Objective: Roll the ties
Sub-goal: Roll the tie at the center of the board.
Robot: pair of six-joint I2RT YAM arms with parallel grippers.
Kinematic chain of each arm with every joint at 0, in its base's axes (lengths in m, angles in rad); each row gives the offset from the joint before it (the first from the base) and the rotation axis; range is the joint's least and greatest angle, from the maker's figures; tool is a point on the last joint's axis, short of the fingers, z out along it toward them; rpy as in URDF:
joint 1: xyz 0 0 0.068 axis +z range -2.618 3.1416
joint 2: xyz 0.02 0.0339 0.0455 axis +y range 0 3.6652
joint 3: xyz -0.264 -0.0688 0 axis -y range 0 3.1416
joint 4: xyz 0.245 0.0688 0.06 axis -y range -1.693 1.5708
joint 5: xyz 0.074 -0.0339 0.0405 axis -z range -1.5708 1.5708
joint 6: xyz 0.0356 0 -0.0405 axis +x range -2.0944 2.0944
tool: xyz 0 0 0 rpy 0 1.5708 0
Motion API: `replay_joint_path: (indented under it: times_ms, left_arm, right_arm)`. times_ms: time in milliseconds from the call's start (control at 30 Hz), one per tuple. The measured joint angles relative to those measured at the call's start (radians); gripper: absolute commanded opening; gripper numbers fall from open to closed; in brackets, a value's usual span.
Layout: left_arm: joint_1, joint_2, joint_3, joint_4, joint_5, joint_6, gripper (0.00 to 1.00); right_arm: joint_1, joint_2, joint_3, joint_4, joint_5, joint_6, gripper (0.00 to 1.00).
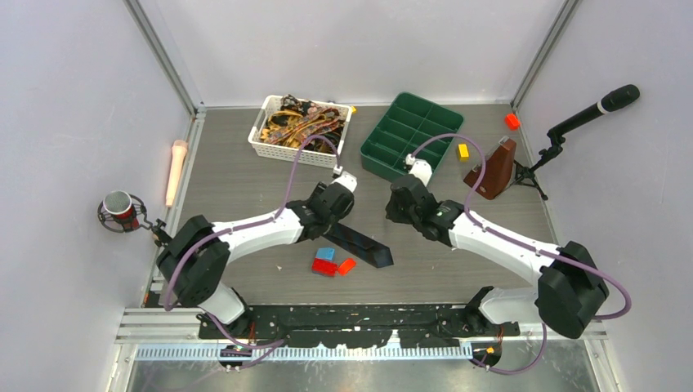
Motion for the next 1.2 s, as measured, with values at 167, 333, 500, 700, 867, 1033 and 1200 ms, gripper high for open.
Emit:
replay_joint_path:
  times_ms: [167,333,500,700,867,1033,1200]
  left_arm:
    - [-0.056,0.035,0.004,0.000,-0.086,0.025,0.50]
    - [-0.091,0.069,0.006,-0.001,-0.148,0.041,0.49]
    - [-0.116,0.089,0.015,-0.002,-0.187,0.057,0.49]
    - [-0.143,0.112,0.019,-0.002,-0.224,0.059,0.49]
    - [-0.167,0.137,0.025,-0.003,-0.248,0.059,0.50]
    - [-0.183,0.155,0.039,-0.016,-0.263,0.057,0.55]
    - [-0.200,0.168,0.053,-0.034,-0.269,0.048,0.62]
  right_arm:
    - [-0.024,-0.028,-0.014,-0.013,0.016,0.019,0.26]
    - [-0.034,-0.039,-0.027,-0.018,0.019,0.028,0.26]
    - [-0.044,-0.043,-0.040,-0.021,0.019,0.039,0.26]
    - [-0.053,-0.071,-0.058,-0.024,0.019,0.047,0.25]
    - [-0.057,-0.076,-0.064,-0.025,0.019,0.050,0.24]
    - [-0.062,-0.076,-0.071,-0.026,0.019,0.053,0.23]
    - [-0.063,-0.076,-0.074,-0.026,0.015,0.056,0.22]
